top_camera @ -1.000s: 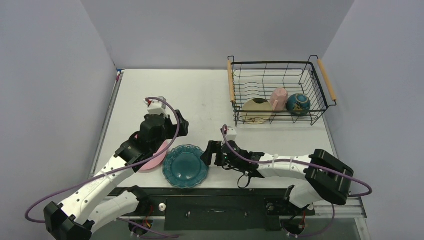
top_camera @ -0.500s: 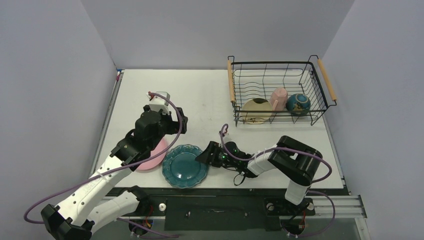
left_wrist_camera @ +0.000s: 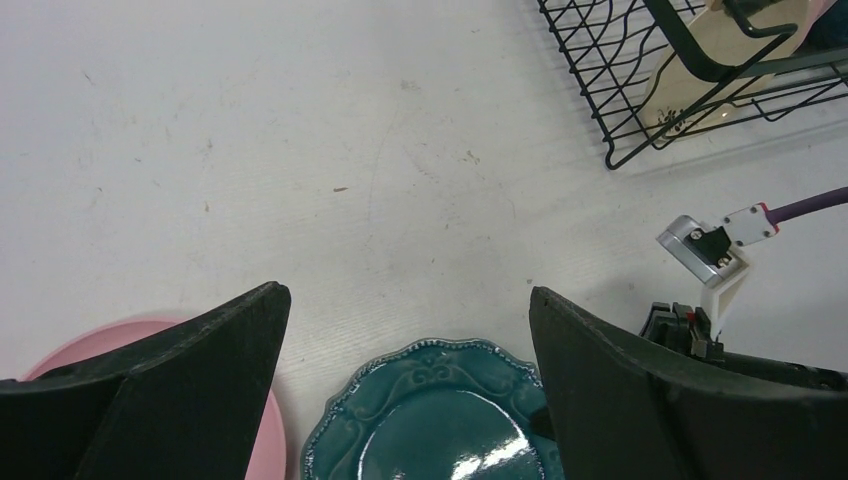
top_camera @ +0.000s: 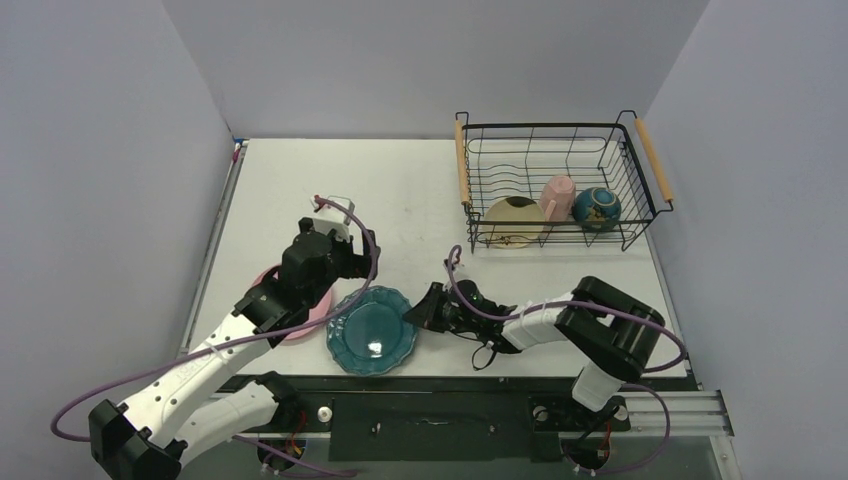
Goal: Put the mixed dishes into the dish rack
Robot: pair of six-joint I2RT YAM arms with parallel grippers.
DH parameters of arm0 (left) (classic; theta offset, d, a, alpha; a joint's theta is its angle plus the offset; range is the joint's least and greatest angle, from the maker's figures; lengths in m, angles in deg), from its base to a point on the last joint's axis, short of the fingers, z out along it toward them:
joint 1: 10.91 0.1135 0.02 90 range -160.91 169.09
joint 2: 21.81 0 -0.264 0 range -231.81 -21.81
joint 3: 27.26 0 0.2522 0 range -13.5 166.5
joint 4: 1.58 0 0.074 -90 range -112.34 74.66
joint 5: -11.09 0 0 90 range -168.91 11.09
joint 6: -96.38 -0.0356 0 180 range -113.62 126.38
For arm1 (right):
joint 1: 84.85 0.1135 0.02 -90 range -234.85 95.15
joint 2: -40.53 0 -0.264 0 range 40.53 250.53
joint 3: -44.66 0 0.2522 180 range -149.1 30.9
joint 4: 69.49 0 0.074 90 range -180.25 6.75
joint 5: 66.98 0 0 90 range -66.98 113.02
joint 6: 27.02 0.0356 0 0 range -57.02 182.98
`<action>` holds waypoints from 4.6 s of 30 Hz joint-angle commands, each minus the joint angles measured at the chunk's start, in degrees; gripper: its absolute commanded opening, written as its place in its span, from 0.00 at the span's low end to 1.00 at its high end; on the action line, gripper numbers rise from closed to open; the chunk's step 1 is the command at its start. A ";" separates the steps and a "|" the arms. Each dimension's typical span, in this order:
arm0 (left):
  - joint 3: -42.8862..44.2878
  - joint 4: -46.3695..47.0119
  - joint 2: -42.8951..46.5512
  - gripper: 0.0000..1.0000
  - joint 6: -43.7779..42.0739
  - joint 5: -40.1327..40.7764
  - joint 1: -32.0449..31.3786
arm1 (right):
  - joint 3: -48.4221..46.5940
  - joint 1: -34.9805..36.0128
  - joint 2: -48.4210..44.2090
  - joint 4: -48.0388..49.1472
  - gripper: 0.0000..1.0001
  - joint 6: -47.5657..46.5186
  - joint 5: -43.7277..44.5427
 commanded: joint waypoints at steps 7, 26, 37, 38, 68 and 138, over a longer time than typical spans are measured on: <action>1.94 2.91 -4.19 0.90 4.32 -2.33 0.22 | 7.74 -7.12 -13.85 1.70 0.00 -1.31 -2.88; -15.93 12.76 0.92 0.88 42.89 -24.99 4.52 | 18.89 -22.19 -50.04 -7.26 0.00 7.13 -8.87; -25.28 44.22 -1.86 0.67 52.08 -38.26 4.56 | 17.86 -24.58 -61.19 -8.31 0.00 12.23 -12.58; -25.27 45.10 -1.89 0.62 52.29 -38.72 4.53 | 17.80 -24.59 -61.32 -7.51 0.00 12.48 -13.04; -5.10 36.07 -6.31 0.00 28.37 -67.83 6.05 | -7.22 -13.18 -50.10 -34.46 0.24 -22.25 -16.70; 10.65 -11.18 -3.58 0.78 2.34 -15.08 -3.79 | -103.55 -45.78 28.40 -78.45 0.00 -131.13 -9.43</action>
